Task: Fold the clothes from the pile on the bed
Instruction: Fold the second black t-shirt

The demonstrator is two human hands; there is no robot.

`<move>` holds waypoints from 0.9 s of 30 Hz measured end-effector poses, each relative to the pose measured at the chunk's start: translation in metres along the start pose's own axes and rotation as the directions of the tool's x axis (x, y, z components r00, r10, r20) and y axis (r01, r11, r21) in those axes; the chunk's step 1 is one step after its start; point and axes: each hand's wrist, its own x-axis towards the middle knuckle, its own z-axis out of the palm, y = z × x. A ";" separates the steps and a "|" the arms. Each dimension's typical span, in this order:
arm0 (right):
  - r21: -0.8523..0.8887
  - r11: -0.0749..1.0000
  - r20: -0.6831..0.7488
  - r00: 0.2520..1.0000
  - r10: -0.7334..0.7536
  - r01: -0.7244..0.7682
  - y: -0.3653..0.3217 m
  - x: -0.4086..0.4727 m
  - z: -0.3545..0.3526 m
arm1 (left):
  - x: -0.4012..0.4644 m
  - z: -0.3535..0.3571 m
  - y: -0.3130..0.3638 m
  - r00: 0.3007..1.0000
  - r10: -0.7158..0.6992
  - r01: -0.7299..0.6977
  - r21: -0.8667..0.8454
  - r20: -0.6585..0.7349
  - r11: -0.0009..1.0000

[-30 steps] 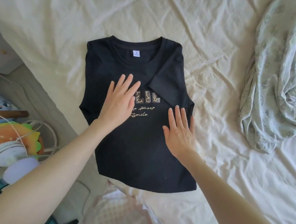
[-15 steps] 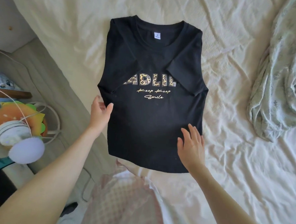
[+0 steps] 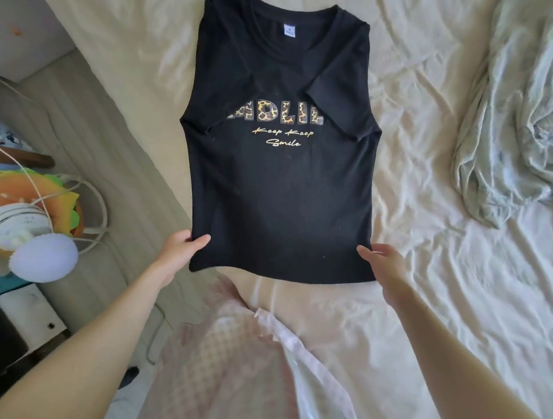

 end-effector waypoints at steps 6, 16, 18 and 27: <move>0.243 0.964 0.035 0.994 0.104 -0.110 0.022 -0.018 -0.006 | -0.035 0.007 -0.035 0.993 -0.084 0.056 -0.285 -0.085 0.957; 0.536 0.819 0.129 0.979 0.157 -0.202 0.043 -0.057 -0.020 | -0.078 -0.010 -0.046 0.985 -0.148 0.087 -0.480 -0.091 0.873; 0.517 0.826 0.142 0.974 0.178 -0.226 0.046 -0.064 -0.023 | -0.087 -0.011 -0.046 0.980 -0.190 0.137 -0.510 -0.053 0.849; 0.758 0.599 0.219 0.965 0.143 -0.261 -0.047 -0.065 -0.037 | -0.089 -0.029 0.050 0.993 -0.119 0.059 -0.758 -0.025 0.650</move>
